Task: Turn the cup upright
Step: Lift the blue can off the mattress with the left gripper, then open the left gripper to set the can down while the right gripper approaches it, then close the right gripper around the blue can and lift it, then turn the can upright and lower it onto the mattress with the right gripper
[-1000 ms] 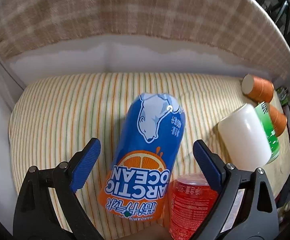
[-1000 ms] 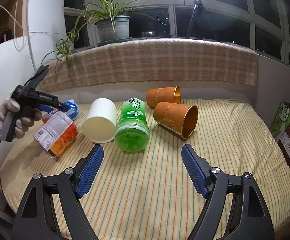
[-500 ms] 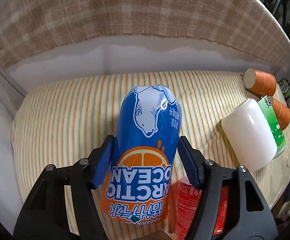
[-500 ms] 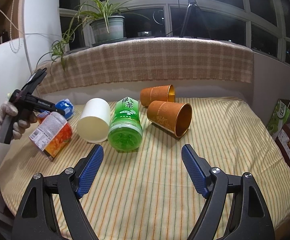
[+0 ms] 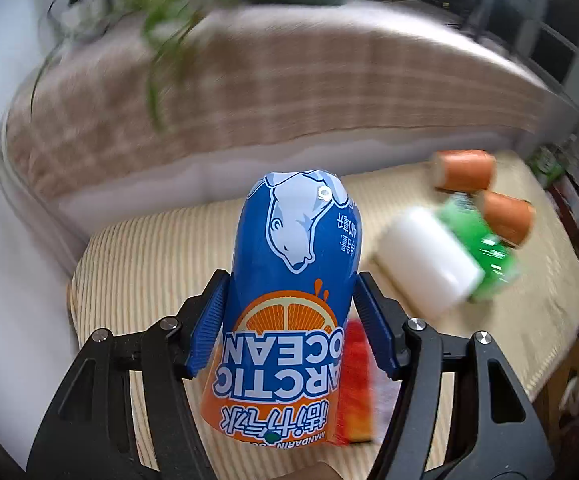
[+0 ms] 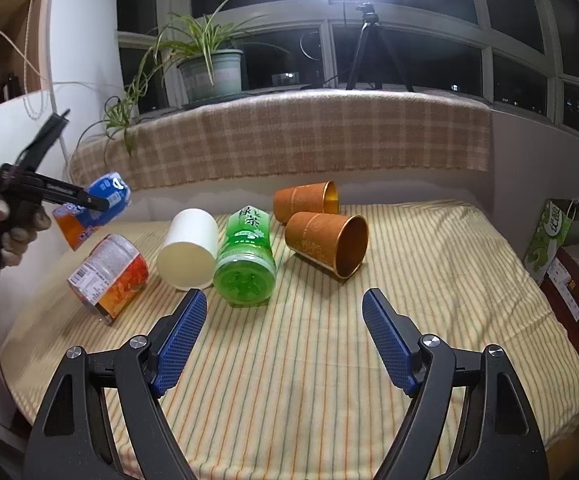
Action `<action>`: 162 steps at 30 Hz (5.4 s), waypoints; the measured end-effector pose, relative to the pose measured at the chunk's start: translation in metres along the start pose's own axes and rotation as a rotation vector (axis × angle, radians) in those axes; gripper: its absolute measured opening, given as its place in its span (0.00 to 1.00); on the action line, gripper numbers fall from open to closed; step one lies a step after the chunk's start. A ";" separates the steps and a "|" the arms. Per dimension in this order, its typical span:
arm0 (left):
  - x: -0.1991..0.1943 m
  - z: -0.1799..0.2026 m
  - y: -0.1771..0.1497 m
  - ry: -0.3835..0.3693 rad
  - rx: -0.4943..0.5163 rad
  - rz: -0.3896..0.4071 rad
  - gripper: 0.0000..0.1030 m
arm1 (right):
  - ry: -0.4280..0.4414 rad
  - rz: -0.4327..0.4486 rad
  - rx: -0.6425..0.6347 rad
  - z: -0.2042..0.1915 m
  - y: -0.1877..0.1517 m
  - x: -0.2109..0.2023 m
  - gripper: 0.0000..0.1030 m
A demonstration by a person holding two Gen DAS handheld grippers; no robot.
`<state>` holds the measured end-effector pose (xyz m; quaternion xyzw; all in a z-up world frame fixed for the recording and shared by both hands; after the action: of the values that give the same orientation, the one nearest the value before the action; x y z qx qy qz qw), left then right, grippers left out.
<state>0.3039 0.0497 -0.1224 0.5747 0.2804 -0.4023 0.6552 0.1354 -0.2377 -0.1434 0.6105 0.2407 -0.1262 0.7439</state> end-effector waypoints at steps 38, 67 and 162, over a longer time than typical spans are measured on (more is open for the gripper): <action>0.038 0.172 -0.182 -0.194 0.326 -0.233 0.74 | 0.396 0.009 -0.459 -0.029 -0.024 -0.030 0.78; -0.078 0.035 -0.264 -0.091 -0.148 -0.120 0.80 | 0.756 -0.073 -1.690 -0.187 -0.061 0.000 0.65; -0.090 0.101 -0.202 -0.007 -0.175 0.290 0.80 | 0.296 0.120 -0.130 -0.081 0.022 0.025 0.62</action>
<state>0.0755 -0.0342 -0.1356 0.5483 0.2262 -0.2795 0.7550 0.1509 -0.1520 -0.1493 0.5863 0.3185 0.0256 0.7444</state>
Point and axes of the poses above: each gripper's, at about its wrist camera, not at the fingertips, and x roughly the way its jaws point, z to its right, y to its top, the point moved 10 cm from there along x, roughly the way its jaws point, and after that the axes turned 15 degrees about -x, right-handed, at the moved point
